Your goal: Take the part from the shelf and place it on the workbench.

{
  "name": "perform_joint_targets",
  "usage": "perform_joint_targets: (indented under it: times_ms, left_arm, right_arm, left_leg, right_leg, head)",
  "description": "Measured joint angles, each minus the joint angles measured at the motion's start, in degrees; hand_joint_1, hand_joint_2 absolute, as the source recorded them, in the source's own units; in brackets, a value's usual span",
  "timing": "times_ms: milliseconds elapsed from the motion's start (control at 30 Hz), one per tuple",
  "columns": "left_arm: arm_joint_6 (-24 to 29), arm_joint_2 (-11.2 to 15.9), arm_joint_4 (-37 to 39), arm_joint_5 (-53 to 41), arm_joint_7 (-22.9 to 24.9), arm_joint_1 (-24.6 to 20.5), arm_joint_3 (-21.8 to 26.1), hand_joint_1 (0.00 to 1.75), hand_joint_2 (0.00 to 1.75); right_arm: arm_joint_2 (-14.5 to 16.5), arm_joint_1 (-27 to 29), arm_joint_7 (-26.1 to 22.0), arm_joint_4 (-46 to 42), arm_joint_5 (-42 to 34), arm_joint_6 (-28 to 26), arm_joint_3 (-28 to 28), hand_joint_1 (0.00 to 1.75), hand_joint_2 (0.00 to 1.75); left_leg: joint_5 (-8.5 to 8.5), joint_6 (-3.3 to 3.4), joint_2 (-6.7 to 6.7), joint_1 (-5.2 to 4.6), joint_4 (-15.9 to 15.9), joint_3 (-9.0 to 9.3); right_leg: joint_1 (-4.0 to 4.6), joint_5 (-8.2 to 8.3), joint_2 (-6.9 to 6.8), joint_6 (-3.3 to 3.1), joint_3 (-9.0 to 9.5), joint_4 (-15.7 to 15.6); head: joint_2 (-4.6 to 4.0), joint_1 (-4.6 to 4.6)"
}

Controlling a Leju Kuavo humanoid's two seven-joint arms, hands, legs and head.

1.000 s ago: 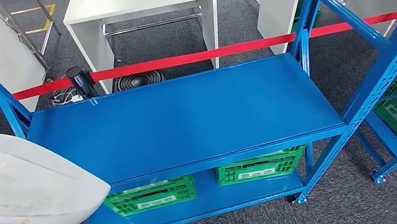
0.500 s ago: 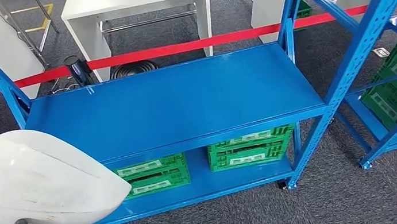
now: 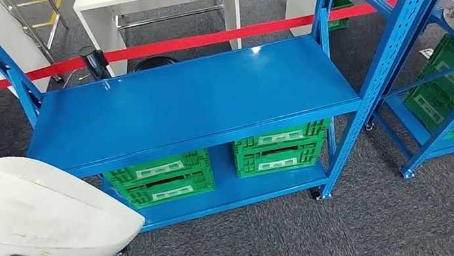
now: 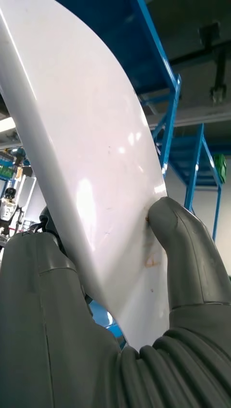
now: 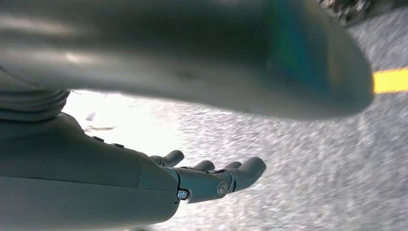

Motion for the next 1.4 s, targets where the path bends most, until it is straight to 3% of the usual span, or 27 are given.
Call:
perform_joint_targets:
  times_ms: [67,133,167,200,233,300,367,433,500,533,600,667,700,733,767,833,900,933,1000,1033,1067,1167,1200,1233,1267,1333,1400]
  left_arm:
    - [-0.40,-0.49,1.03,-1.27,-0.04,-0.54,-0.02,1.75,1.75]
    - [-0.25,-0.89,1.49,-2.40,-0.12,-1.11,-0.05,1.75,1.75]
    - [-0.04,-0.97,1.57,-2.51,-0.13,-1.34,-0.06,1.75,1.75]
    - [0.32,-1.03,1.61,-2.40,-0.13,-1.56,-0.07,1.75,1.75]
    - [0.76,-1.04,1.55,-2.07,-0.10,-1.71,-0.07,1.75,1.75]
    - [1.70,-1.02,1.15,-1.32,-0.08,-1.79,-0.05,1.75,1.75]
    - [2.37,-0.90,0.43,-0.66,-0.16,-1.52,0.06,1.75,1.75]
    - [2.59,-0.72,-0.25,-0.30,-0.30,-0.88,0.37,1.75,1.75]
    - [2.58,-0.48,-0.72,-0.28,-0.30,0.14,0.87,1.75,1.75]
    - [2.56,-0.28,-0.89,-0.29,-0.08,0.70,1.13,1.75,1.75]
    - [2.53,0.26,-1.08,0.14,0.99,1.55,1.42,1.75,1.75]
    - [2.55,0.74,-1.15,0.89,2.30,2.07,1.46,1.75,1.75]
    - [2.56,1.03,-1.24,0.91,2.62,2.31,1.46,1.75,1.75]
    - [2.55,1.34,-1.37,0.68,2.67,2.52,1.46,1.75,1.75]
    - [2.52,1.77,-1.56,0.32,2.52,2.65,1.45,1.75,1.75]
    - [2.47,2.70,-1.94,-0.18,1.98,2.58,1.44,1.75,1.75]
    - [2.53,3.47,-2.12,-0.23,1.62,2.10,1.42,1.75,1.75]
    - [2.65,3.71,-2.14,-0.23,1.60,1.79,1.39,1.75,1.75]
    - [3.38,3.93,-2.16,-0.23,2.15,1.15,1.21,1.75,1.75]
    - [3.91,3.98,-2.21,-0.23,2.68,0.76,1.05,1.75,1.75]
    - [4.53,4.02,-2.32,-0.23,3.27,0.44,0.90,1.75,1.75]
    - [6.15,4.26,-3.56,-0.61,4.37,0.59,0.68,1.75,1.75]
    - [6.48,4.47,-4.25,-0.82,4.39,1.15,0.68,1.75,1.75]
    - [6.61,4.78,-4.93,-0.99,4.21,1.90,0.70,1.75,1.75]
    - [6.57,5.16,-5.56,-1.07,3.92,2.75,0.77,1.75,1.75]
    - [5.95,5.94,-6.35,-0.87,3.26,4.03,0.96,1.75,1.75]
    - [4.92,6.61,-6.27,-0.37,2.76,4.29,1.09,1.75,1.75]
  right_arm:
    - [-0.26,0.25,-1.36,0.01,0.32,0.84,-0.06,0.00,0.00]
    - [-0.52,0.26,-1.48,0.02,0.76,1.14,-0.06,0.00,0.00]
    - [-0.64,0.22,-1.25,0.02,0.98,1.19,-0.06,0.00,0.00]
    - [-0.75,0.18,-0.88,0.02,1.24,1.23,-0.06,0.00,0.00]
    - [-0.79,0.14,-0.45,0.02,1.49,1.24,-0.06,0.00,0.00]
    - [-0.79,0.03,0.33,0.02,1.87,1.17,-0.05,0.00,0.00]
    - [-0.74,-0.27,0.77,0.02,2.29,1.09,-0.02,0.00,0.00]
    - [-0.52,-0.52,0.64,0.03,2.88,1.32,0.12,0.00,0.00]
    - [-0.13,-0.51,-0.08,0.05,3.48,1.86,0.44,0.00,0.00]
    - [0.04,-0.53,-0.45,0.07,3.72,2.05,0.65,0.00,0.00]
    - [0.38,-0.58,-0.91,0.08,3.89,1.94,0.97,0.00,0.00]
    - [0.61,-0.57,-1.09,0.08,3.18,1.48,1.03,0.00,0.00]
    - [0.73,-0.57,-1.24,0.08,2.51,1.33,0.98,0.00,0.00]
    - [0.81,-0.58,-1.48,0.08,1.82,1.27,0.89,0.00,0.00]
    - [0.89,-0.58,-1.90,0.08,1.27,1.32,0.76,0.00,0.00]
    - [1.11,-0.63,-3.34,0.08,0.38,1.79,0.52,0.00,0.00]
    - [1.43,-0.72,-5.10,0.08,-0.70,2.49,0.13,0.00,0.00]
    - [1.57,-0.78,-5.72,0.08,-1.29,2.80,-0.18,0.00,0.00]
    - [1.98,-0.80,-5.59,0.08,-1.92,3.13,-0.77,0.00,0.00]
    - [2.23,-0.74,-4.86,0.09,-1.77,3.20,-0.90,0.00,0.00]
    - [2.51,-0.65,-3.82,0.11,-1.38,3.21,-0.93,0.00,0.00]
    - [3.31,-0.52,0.10,0.23,0.48,3.10,-0.90,0.00,0.00]
    - [3.54,-0.51,1.10,0.26,0.88,2.97,-0.88,0.00,0.00]
    - [3.73,-0.49,1.64,0.28,0.98,2.79,-0.87,0.00,0.00]
    - [3.85,-0.47,1.77,0.30,0.86,2.58,-0.87,0.00,0.00]
    - [4.02,-0.46,1.06,0.30,0.03,2.40,-0.93,0.00,0.00]
    - [4.05,-0.57,-0.19,0.30,-1.18,2.55,-1.24,0.00,0.00]
  left_leg:
    - [1.65,1.11,0.13,0.15,-0.37,-1.45]
    - [3.11,1.56,0.21,0.06,-0.30,-3.16]
    - [3.84,1.59,0.28,-0.03,-0.17,-4.09]
    - [4.55,1.59,0.36,-0.12,0.03,-5.05]
    - [5.23,1.53,0.43,-0.18,0.31,-6.07]
    - [6.33,1.26,0.48,-0.22,1.03,-8.06]
    - [7.16,0.76,0.52,-0.34,1.77,-9.43]
    - [7.99,0.11,0.63,-0.38,2.00,-9.81]
    - [8.76,-0.60,0.61,-0.30,1.78,-9.92]
    - [8.06,-0.95,0.48,-0.24,2.16,-10.35]
    - [3.39,-1.64,0.23,-0.01,5.85,-11.71]
    - [-2.15,-2.27,0.20,0.20,12.95,-13.05]
    - [-3.15,-2.48,0.20,0.30,15.99,-13.18]
    - [-2.77,-2.60,0.20,0.36,17.67,-12.66]
    - [-1.33,-2.62,0.20,0.42,17.29,-11.20]
    - [0.97,-2.40,0.17,0.48,10.90,-5.53]
    - [0.03,-1.77,0.09,0.23,2.43,0.25]
    - [-0.76,-1.34,0.05,0.07,0.00,1.60]
    - [-0.43,-0.31,0.11,-0.10,-0.83,1.28]
    - [0.10,0.24,0.22,-0.04,-0.83,0.82]
    - [0.74,0.77,0.34,0.03,-0.87,0.21]
    - [2.90,1.48,0.61,0.04,-0.78,-2.32]
    - [3.64,1.45,0.70,-0.01,-0.63,-3.27]
    - [4.32,1.39,0.80,-0.05,-0.39,-4.25]
    - [4.95,1.27,0.90,-0.06,-0.07,-5.28]
    - [5.94,0.92,1.00,-0.02,0.82,-7.36]
    - [6.76,0.36,0.93,-0.11,1.73,-8.81]
  right_leg:
    - [-0.11,-3.56,0.16,0.57,-1.17,2.58]
    - [-0.02,-9.97,0.27,0.88,-2.88,9.33]
    - [0.06,-11.98,0.29,0.96,-3.44,13.06]
    - [0.12,-12.55,0.30,0.97,-3.45,15.84]
    - [0.17,-11.79,0.30,0.90,-2.60,16.91]
    - [0.25,-8.82,0.31,0.55,2.16,12.76]
    - [0.47,-9.08,0.37,-0.07,8.44,4.29]
    - [0.80,-10.52,0.47,-0.75,11.06,-0.38]
    - [0.79,-9.73,0.34,-1.57,10.41,-0.85]
    - [0.68,-9.06,0.19,-2.07,9.86,-0.91]
    - [0.43,-7.56,-0.17,-2.80,8.33,-1.09]
    - [0.42,-6.10,-0.35,-2.98,6.50,-1.06]
    - [0.42,-5.35,-0.41,-2.93,5.56,-1.01]
    - [0.43,-4.62,-0.47,-2.84,4.65,-0.94]
    - [0.42,-3.91,-0.52,-2.72,3.78,-0.84]
    - [0.43,-2.63,-0.53,-2.37,2.30,-0.61]
    - [0.53,-1.46,-0.47,-1.79,1.42,-0.44]
    - [0.58,-0.88,-0.46,-1.44,1.25,-0.48]
    - [0.50,0.08,-0.43,-0.67,1.09,-0.70]
    - [0.40,-0.40,-0.35,-0.31,0.80,-0.33]
    - [0.31,-2.02,-0.25,0.01,0.28,0.85]
    - [0.24,-10.98,0.03,0.60,-2.40,10.64]
    - [0.24,-12.57,0.07,0.67,-2.93,14.20]
    - [0.25,-12.61,0.07,0.68,-2.79,16.43]
    - [0.25,-11.37,0.07,0.62,-1.64,16.65]
    - [0.24,-8.62,0.09,0.36,3.65,10.96]
    - [0.43,-9.25,0.16,-0.18,9.19,2.76]
  head:
    - [0.00,0.09]
    - [0.00,0.31]
    - [0.00,0.36]
    - [0.00,0.37]
    - [0.00,0.38]
    - [0.00,0.38]
    - [0.00,0.37]
    - [0.00,0.41]
    - [0.00,0.47]
    - [0.00,0.41]
    - [0.00,0.33]
    - [0.00,0.28]
    - [0.00,0.28]
    - [0.00,0.28]
    - [0.00,0.28]
    - [0.00,0.28]
    - [0.00,0.34]
    - [0.00,0.31]
    - [0.00,0.22]
    - [0.00,0.19]
    - [0.00,0.23]
    - [0.00,0.37]
    - [0.00,0.38]
    - [0.00,0.38]
    - [0.00,0.38]
    - [0.00,0.38]
    - [0.00,0.41]
